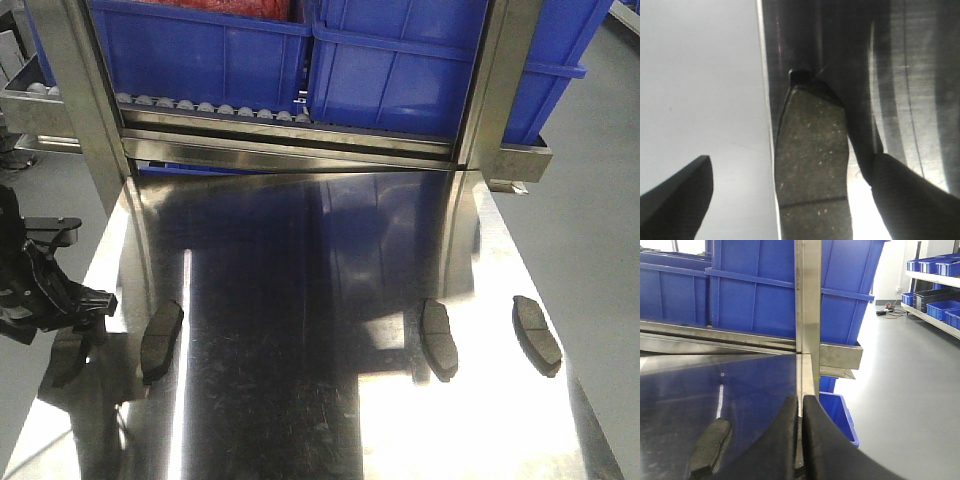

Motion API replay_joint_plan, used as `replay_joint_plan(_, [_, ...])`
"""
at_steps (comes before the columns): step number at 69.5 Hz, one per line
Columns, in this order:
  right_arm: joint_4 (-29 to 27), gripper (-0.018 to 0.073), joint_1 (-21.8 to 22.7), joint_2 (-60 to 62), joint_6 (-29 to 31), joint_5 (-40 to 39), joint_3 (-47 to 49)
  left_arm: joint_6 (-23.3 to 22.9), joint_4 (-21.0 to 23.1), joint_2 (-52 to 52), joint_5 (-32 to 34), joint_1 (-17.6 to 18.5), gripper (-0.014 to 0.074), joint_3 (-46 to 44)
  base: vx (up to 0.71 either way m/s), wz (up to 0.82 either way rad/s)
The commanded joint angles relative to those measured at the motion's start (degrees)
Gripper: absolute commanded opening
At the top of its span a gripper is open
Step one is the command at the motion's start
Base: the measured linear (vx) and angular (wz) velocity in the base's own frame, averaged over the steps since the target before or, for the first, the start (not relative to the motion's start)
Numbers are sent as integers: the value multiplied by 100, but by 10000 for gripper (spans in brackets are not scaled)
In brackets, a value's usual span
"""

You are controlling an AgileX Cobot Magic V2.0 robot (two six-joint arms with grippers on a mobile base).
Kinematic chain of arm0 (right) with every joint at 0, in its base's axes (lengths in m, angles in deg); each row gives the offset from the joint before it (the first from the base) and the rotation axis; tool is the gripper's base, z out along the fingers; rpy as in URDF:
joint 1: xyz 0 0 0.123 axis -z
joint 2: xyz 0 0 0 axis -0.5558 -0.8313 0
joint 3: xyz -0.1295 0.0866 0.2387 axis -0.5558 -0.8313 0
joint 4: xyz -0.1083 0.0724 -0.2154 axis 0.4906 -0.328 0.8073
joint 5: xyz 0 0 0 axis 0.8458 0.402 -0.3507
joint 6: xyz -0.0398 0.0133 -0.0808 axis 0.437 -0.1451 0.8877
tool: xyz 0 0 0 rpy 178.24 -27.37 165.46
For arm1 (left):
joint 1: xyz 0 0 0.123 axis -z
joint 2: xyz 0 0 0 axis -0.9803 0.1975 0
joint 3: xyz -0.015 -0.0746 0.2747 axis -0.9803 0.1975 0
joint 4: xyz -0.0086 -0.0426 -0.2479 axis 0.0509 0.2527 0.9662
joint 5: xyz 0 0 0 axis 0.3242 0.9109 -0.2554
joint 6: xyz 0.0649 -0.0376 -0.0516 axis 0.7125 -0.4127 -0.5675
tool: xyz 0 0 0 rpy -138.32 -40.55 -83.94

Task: Move and align brake pads A on conveyor
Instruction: 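Close the left gripper on the outermost brake pad, then lift the brake pad with the left gripper and raise it clear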

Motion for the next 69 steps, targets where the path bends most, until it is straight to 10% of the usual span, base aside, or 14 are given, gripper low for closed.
replay_joint_plan(1, [46,6,32,73,-1,-438,-93,-6,29,-183,-29,27,590,-145,0,0])
replay_joint_plan(24, [46,6,32,73,-1,-438,-93,-6,23,-174,-180,27,562,-145,0,0])
replay_joint_plan(69, [46,6,32,73,-1,-438,-93,-6,23,-318,-291,27,117,-150,0,0])
